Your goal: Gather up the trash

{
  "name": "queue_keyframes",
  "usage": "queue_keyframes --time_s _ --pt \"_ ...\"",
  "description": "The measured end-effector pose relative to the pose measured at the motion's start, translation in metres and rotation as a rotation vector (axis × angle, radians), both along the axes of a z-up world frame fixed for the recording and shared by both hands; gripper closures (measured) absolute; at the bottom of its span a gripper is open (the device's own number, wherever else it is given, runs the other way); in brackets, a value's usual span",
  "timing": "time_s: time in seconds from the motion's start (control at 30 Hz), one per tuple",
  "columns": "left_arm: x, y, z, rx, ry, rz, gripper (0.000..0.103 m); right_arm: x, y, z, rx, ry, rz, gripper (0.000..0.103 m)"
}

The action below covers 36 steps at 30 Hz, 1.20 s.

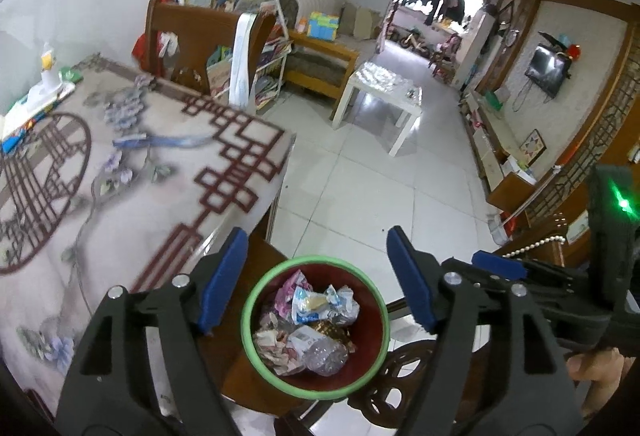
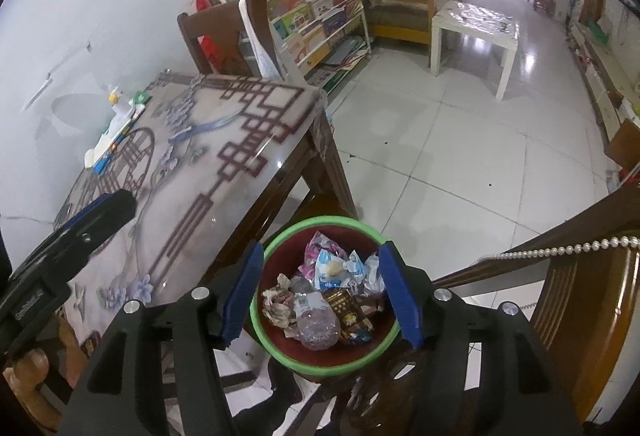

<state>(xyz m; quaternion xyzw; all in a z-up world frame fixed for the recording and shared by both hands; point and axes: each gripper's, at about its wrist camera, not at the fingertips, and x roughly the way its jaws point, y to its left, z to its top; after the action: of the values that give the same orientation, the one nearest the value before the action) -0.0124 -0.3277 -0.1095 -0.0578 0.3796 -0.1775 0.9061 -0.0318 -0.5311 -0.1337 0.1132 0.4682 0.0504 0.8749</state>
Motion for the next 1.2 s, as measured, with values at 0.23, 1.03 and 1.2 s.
queue_keyframes --time_s 0.23,1.03,1.2 --pt "0.0 0.044 0.057 0.004 -0.211 -0.015 0.006 -0.006 0.034 0.045 -0.01 -0.133 -0.075 0.026" --pt "0.028 0.199 0.123 0.025 -0.389 0.07 0.005 0.005 0.189 0.119 -0.125 -0.51 -0.32 0.007" --pt "0.033 0.213 0.12 0.015 -0.37 0.098 0.005 0.01 0.204 0.121 -0.137 -0.488 -0.308 0.007"
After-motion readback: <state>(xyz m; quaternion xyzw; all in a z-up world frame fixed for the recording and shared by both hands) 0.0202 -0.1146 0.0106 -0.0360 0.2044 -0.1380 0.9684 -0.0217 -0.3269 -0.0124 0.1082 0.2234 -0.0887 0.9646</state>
